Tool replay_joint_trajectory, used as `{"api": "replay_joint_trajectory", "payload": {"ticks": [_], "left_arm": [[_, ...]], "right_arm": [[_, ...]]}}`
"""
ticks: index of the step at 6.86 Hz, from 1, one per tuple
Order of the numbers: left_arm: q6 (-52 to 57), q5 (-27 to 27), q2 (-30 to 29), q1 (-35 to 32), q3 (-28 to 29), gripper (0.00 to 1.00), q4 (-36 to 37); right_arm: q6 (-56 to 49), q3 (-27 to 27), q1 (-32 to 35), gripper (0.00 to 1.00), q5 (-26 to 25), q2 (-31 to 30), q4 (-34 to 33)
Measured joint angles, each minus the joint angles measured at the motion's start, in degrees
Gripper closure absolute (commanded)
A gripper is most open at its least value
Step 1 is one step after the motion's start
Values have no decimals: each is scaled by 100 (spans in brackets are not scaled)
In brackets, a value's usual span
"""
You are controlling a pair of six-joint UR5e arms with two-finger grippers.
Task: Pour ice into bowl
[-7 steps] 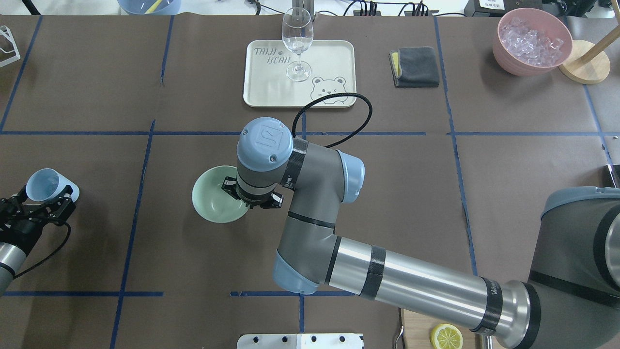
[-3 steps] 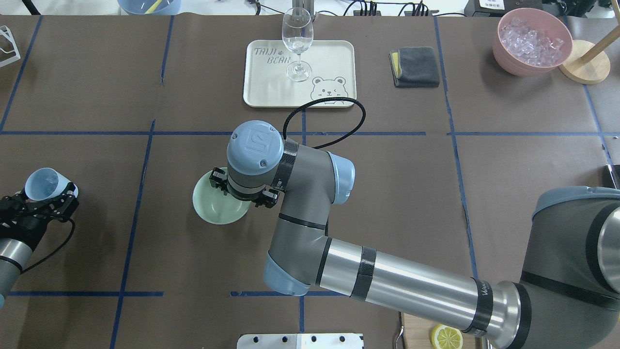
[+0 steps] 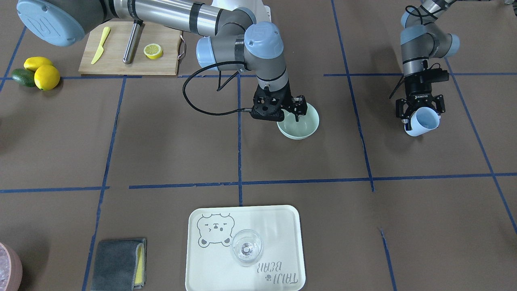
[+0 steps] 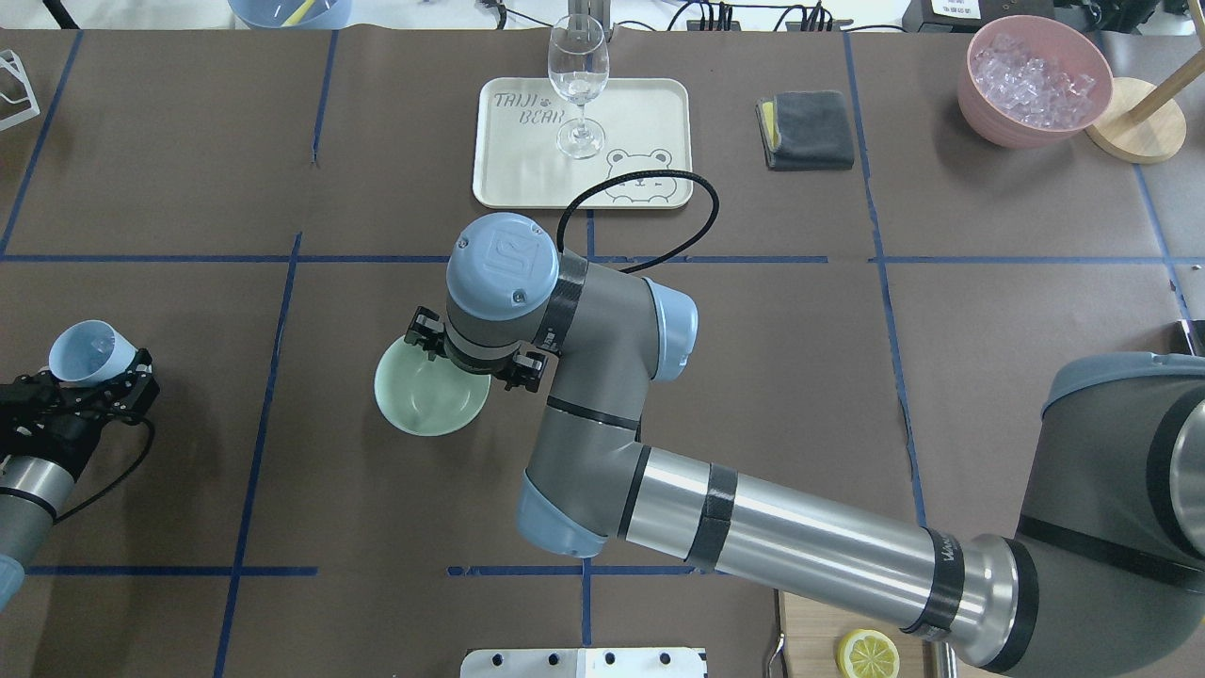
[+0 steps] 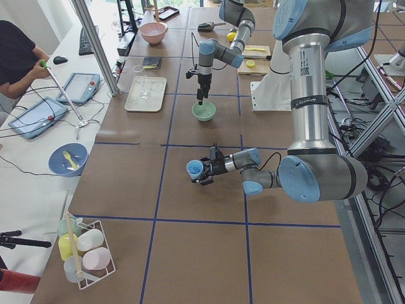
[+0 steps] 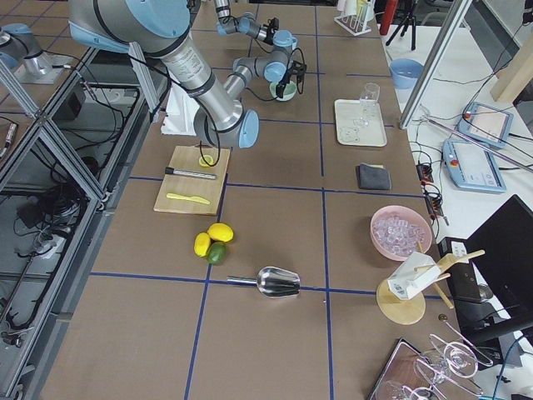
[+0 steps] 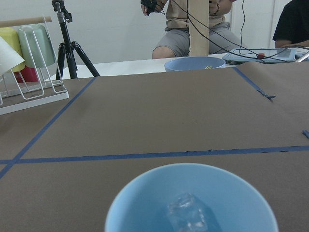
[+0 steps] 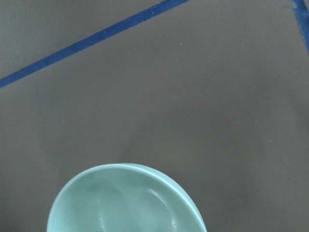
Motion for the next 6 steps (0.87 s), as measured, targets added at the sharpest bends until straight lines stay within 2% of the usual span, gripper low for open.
{"api": "replay_joint_trajectory", "payload": {"ticks": [2, 3, 4, 6], "left_arm": [[183, -40, -42, -88, -27, 100, -60], [520, -178, -75, -250, -219, 100, -110], [1144, -444, -112, -507, -573, 100, -150], [1854, -680, -270, -761, -1099, 100, -135]], "right_arm": [[-25, 176, 279, 0, 263, -47, -220], [-137, 442, 451, 0, 413, -99, -596], [-368, 865, 592, 0, 505, -288, -1000], [-653, 1935, 761, 0, 550, -1140, -1311]]}}
